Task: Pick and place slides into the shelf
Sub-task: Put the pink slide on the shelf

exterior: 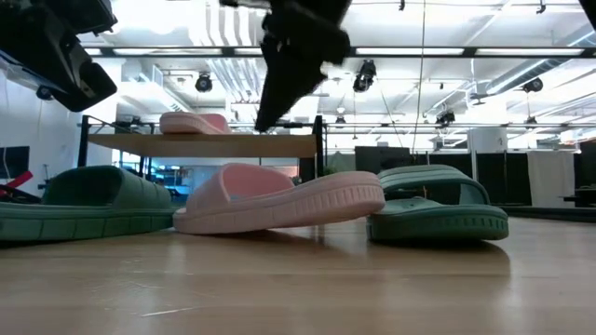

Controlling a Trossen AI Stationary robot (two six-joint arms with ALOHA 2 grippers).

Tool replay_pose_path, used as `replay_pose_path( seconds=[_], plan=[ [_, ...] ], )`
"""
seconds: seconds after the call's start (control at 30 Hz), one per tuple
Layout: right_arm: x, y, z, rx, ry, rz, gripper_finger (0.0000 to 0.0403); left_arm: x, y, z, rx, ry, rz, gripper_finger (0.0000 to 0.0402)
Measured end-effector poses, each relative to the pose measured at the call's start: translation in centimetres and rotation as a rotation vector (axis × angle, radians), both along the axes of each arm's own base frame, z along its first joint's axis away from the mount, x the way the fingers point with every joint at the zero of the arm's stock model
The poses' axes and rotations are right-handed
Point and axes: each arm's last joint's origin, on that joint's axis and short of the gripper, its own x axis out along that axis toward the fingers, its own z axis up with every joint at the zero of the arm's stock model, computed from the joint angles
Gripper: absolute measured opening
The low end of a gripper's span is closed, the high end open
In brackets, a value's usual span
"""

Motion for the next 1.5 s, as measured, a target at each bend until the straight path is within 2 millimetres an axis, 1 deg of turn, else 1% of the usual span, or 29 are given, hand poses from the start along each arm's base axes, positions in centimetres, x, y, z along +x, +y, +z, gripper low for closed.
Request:
replay_pose_path(
  seconds=[0.13,0.23,0.3,0.37,0.43,0.73,0.93,1.1,1.27,1.33,1.43,1.5],
  plan=[
    [-0.1,-0.2,-1.6,-0.036,0.031,0.055,0.0223,0.0,0.1,0.0,0.018,-0.007,0.021,0.0004],
    [0.1,-0.1,-2.7,-0.054,0.009,0.104,0.0231,0.0,0.1,0.0,0.032,-0.012,0.038,0.0004],
    [0.1,-0.2,-3.2,-0.127,0.004,0.137,0.0233,0.0,0.1,0.0,0.033,-0.013,0.041,0.0004],
    [0.3,-0.4,-3.5,-0.220,-0.023,0.119,0.0233,0.1,0.1,0.0,0.035,-0.012,0.042,0.0004],
    [0.6,-1.0,-3.6,-0.248,-0.053,0.094,0.0231,0.1,0.1,0.0,0.035,-0.012,0.042,0.0004],
    [0.6,-2.8,-4.8,-0.188,-0.013,0.104,0.0224,0.1,0.2,0.0,0.044,-0.015,0.057,0.0004],
    [0.7,-3.1,-5.0,-0.196,0.017,0.162,0.0224,0.1,0.2,0.0,0.040,-0.014,0.061,0.0004],
    [0.9,-3.0,-4.7,-0.202,0.007,0.176,0.0224,0.1,0.2,0.0,0.024,-0.009,0.078,0.0004],
    [1.0,-3.4,-5.0,-0.125,0.005,0.177,0.0224,0.1,0.3,0.0,0.041,-0.014,0.098,0.0004],
    [1.0,-3.6,-5.4,-0.121,-0.003,0.177,0.0223,0.1,0.3,0.0,0.043,-0.015,0.102,0.0004],
    [1.0,-3.9,-5.9,-0.129,-0.008,0.188,0.0210,0.1,0.3,0.0,0.043,-0.015,0.102,0.0004],
    [0.9,-4.1,-6.1,-0.127,-0.006,0.185,0.0193,0.1,0.3,0.0,0.043,-0.015,0.102,0.0004]
  ],
)
